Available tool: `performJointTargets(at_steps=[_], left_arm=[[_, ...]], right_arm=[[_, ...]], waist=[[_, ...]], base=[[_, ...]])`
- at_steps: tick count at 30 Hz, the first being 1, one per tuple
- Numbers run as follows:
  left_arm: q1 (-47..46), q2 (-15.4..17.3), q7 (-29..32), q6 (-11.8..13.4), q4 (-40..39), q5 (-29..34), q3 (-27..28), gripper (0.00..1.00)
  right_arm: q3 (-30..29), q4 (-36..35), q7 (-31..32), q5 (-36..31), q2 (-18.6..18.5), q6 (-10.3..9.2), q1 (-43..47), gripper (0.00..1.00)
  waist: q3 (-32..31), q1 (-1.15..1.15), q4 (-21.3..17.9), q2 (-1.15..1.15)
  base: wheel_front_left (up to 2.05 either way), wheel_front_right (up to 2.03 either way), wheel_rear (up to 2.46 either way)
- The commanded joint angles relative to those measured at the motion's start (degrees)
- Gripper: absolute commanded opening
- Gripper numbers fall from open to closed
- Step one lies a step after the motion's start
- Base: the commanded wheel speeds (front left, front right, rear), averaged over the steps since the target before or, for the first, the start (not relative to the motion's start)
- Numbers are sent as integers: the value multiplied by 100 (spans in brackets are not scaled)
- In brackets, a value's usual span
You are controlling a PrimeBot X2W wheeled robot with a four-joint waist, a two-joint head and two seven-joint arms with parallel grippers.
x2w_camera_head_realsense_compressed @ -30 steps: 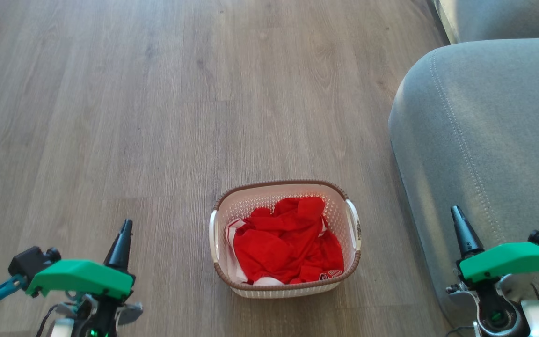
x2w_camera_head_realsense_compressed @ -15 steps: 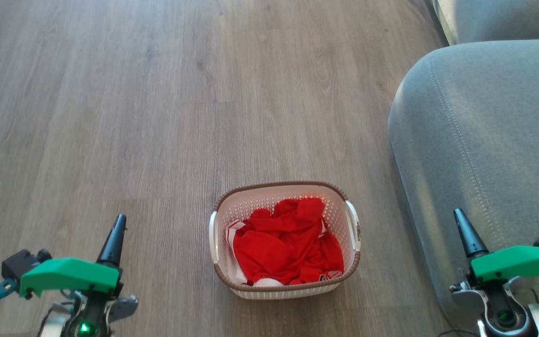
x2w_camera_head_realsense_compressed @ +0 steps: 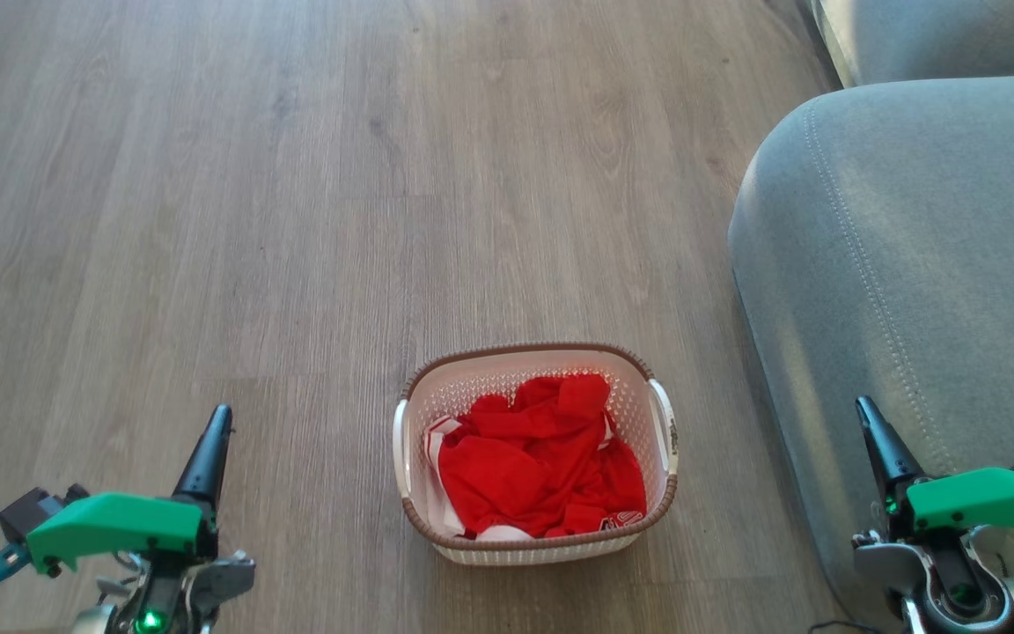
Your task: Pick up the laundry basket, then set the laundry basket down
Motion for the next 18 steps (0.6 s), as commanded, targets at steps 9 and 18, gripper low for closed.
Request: performJointTargets(at_steps=[9, 18], left_arm=[[-403, -40, 106, -145, -54, -574, 394, 0], [-449, -113, 176, -261, 56, -1087, 560, 0]], right_arm=[[20, -111, 105, 659, -65, -10, -288, 0], [-29, -56, 176, 1263, -64, -12, -295, 0]], waist=[[-16, 0, -4, 0], [-33, 0, -9, 0]], base=[[0, 0, 0], [0, 0, 0]])
